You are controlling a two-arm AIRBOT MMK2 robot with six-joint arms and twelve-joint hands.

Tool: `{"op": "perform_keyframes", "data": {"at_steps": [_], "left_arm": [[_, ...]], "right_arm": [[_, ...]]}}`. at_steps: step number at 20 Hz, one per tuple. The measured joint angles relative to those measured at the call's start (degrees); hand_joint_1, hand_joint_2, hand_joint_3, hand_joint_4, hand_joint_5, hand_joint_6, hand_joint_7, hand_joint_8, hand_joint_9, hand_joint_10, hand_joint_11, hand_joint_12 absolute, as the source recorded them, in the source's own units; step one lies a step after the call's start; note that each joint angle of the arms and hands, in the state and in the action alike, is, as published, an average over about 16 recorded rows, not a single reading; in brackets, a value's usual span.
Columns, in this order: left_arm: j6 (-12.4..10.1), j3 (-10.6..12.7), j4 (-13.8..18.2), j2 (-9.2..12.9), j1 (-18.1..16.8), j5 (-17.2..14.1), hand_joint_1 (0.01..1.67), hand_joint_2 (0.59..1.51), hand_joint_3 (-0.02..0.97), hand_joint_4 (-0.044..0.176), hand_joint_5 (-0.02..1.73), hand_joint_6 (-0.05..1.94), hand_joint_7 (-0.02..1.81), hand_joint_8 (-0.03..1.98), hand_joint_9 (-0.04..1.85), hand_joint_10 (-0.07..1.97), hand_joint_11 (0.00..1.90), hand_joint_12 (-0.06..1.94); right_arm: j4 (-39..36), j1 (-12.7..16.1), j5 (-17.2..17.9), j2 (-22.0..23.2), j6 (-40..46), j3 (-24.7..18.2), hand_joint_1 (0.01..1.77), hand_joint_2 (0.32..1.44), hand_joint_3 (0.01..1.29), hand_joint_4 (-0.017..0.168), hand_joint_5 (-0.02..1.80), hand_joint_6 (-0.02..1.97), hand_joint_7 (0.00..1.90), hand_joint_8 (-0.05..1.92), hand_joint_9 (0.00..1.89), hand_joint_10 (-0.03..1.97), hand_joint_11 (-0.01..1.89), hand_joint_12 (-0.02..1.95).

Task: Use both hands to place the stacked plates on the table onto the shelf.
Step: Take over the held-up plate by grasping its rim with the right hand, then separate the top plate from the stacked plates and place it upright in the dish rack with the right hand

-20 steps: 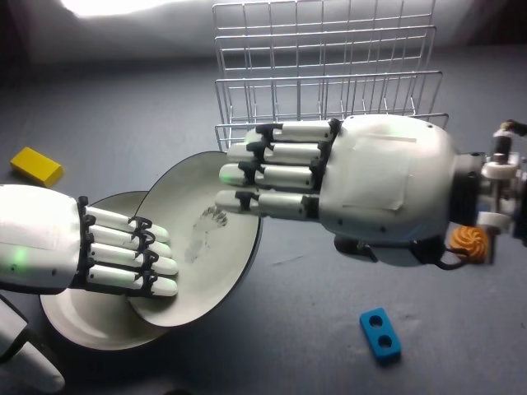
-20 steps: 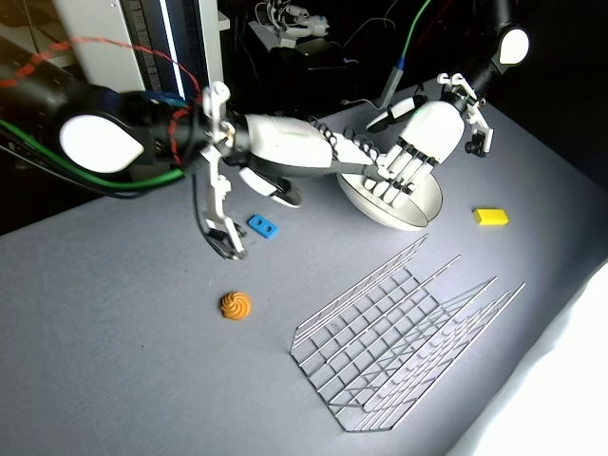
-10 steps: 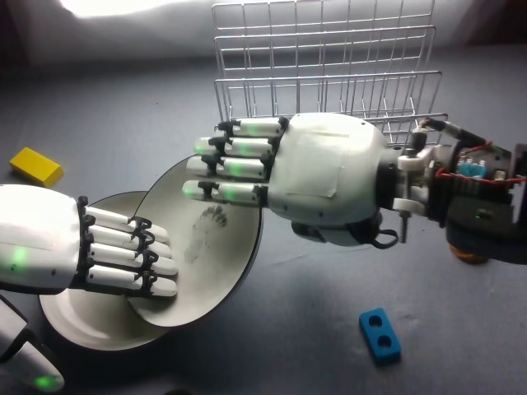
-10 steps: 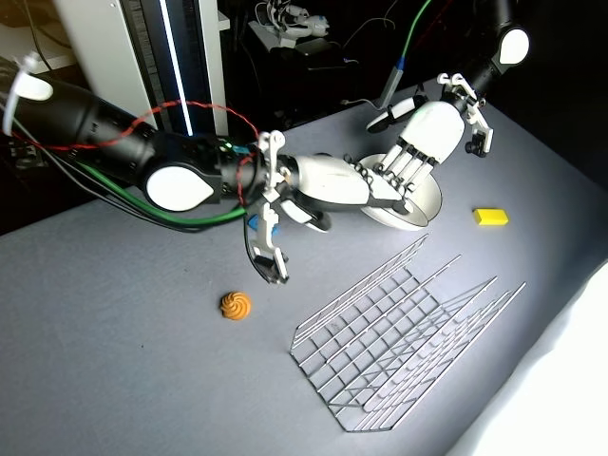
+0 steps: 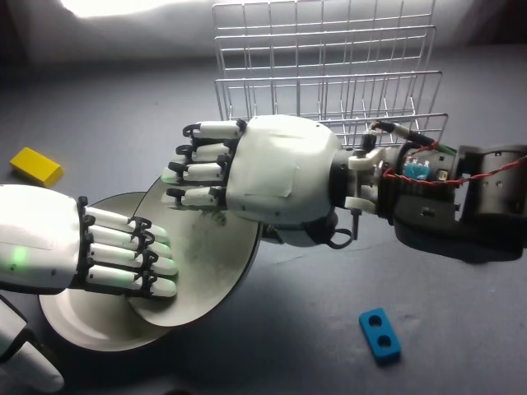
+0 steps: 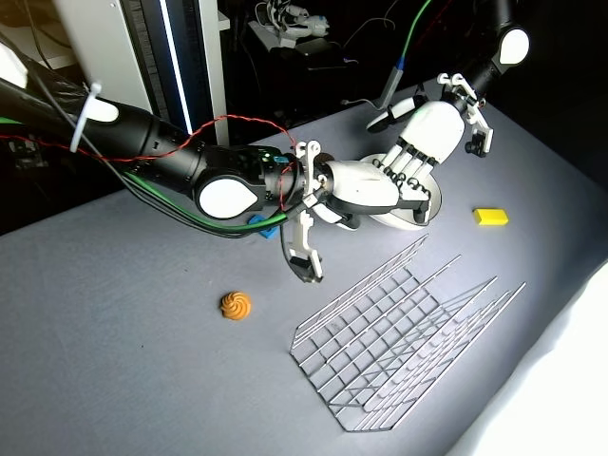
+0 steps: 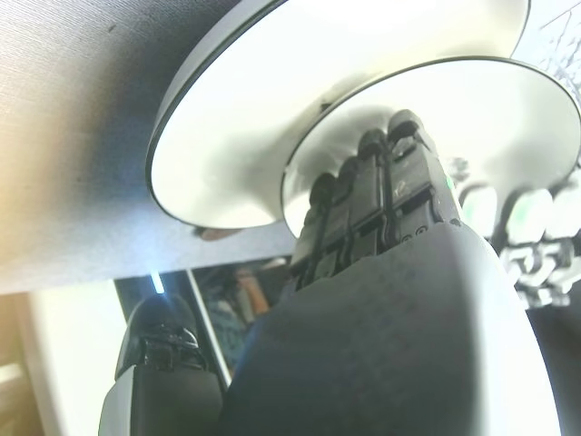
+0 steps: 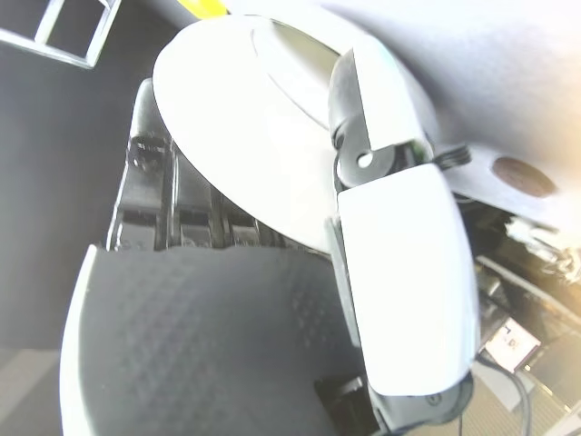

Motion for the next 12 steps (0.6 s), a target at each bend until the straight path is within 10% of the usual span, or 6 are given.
{"op": "perform_keyframes", "data": {"at_steps": [12], "left_arm": [[-0.9,0.6,0.0,0.6,-1.4,-0.9,0.02,1.107,0.019,-0.002,0.01,0.02,0.0,-0.01,0.02,0.01,0.01,0.01]], "right_arm": [[0.1,1.0,2.1,-2.3,-0.5,1.2,1.12,1.03,0.01,-0.004,0.77,0.62,0.87,0.53,0.89,0.09,0.68,1.25]]}}
